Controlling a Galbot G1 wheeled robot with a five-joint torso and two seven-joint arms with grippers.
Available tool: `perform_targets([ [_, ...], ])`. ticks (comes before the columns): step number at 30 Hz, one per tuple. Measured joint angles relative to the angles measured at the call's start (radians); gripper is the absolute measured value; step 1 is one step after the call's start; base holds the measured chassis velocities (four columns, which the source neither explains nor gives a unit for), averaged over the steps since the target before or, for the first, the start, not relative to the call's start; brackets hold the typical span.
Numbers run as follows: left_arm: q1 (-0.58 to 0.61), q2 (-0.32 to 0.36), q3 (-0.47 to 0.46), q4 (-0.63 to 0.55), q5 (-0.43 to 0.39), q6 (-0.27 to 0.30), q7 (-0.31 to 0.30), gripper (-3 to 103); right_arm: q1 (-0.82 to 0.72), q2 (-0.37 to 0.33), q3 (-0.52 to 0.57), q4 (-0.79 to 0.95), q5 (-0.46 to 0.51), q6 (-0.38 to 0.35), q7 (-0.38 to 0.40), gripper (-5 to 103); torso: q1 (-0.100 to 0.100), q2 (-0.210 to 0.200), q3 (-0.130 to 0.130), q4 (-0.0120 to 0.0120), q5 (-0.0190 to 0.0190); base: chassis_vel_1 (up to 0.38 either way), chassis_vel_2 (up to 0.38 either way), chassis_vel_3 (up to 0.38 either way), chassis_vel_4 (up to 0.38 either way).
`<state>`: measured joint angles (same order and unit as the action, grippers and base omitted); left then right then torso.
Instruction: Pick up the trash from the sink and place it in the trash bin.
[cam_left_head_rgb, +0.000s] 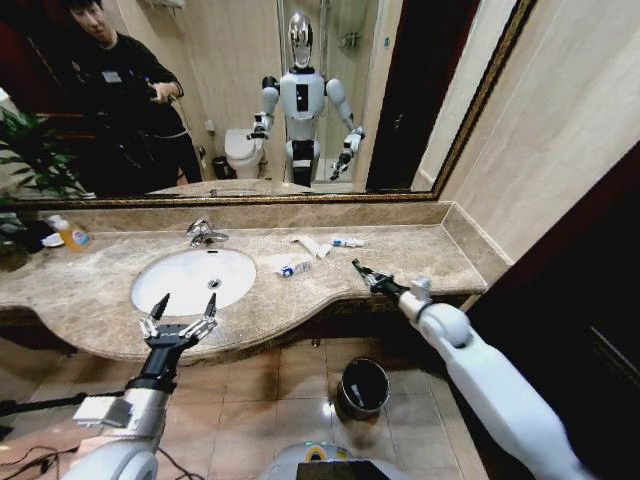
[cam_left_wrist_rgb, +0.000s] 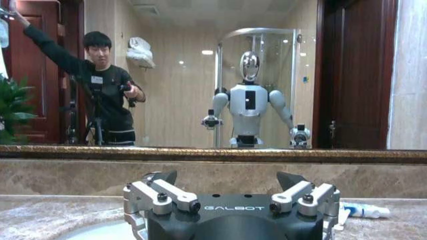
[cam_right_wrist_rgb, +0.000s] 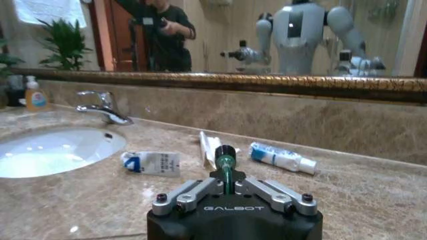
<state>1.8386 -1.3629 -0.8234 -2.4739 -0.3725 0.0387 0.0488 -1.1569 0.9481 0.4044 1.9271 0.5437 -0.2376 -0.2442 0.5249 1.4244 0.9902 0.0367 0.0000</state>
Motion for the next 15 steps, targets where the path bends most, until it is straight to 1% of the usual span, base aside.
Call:
perform_targets([
  [3,0.0,0.0,0.0,0.0,0.0,0.0,0.0,100,-0.072,0.027,0.027,0.01,-0.019,0.048,-0.008,3,0.0,0.0,0.0,0.0001,0.0001,0.0,0.0,0.0,0.0],
  [6,0.0,0.0,0.0,0.0,0.0,0.0,0.0,100,-0.104,0.043,0.036,0.006,-0.029,0.069,-0.008,3,0.0,0.0,0.0,0.0,0.0001,0.0,0.0,0.0,0.0],
  [8,0.0,0.0,0.0,0.0,0.0,0.0,0.0,100,-0.136,0.063,0.044,-0.013,-0.042,0.094,-0.008,3,0.0,0.0,0.0,0.0001,0.0001,0.0,0.0,0.0,0.0],
  [9,0.0,0.0,0.0,0.0,0.0,0.0,0.0,100,-0.136,0.063,0.044,-0.013,-0.042,0.094,-0.008,3,0.0,0.0,0.0,0.0001,0.0001,0.0,0.0,0.0,0.0],
  [11,0.0,0.0,0.0,0.0,0.0,0.0,0.0,100,-0.18,0.09,0.055,-0.05,-0.055,0.137,-0.009,3,0.0,0.0,0.0,0.0,0.0001,0.0,0.0,0.0,0.0],
  [12,0.0,0.0,0.0,0.0,0.0,0.0,0.0,100,-0.18,0.09,0.055,-0.05,-0.055,0.137,-0.009,3,0.0,0.0,0.0,0.0,0.0001,0.0,0.0,0.0,0.0],
  [14,0.0,0.0,0.0,0.0,0.0,0.0,0.0,100,-0.214,0.106,0.057,-0.092,-0.068,0.183,-0.024,3,0.0,0.0,0.0,0.0,0.0,0.0,0.0,0.0,0.0],
  [15,0.0,0.0,0.0,0.0,0.0,0.0,0.0,100,-0.214,0.106,0.057,-0.092,-0.068,0.183,-0.024,3,0.0,0.0,0.0,0.0,0.0,0.0,0.0,0.0,0.0],
])
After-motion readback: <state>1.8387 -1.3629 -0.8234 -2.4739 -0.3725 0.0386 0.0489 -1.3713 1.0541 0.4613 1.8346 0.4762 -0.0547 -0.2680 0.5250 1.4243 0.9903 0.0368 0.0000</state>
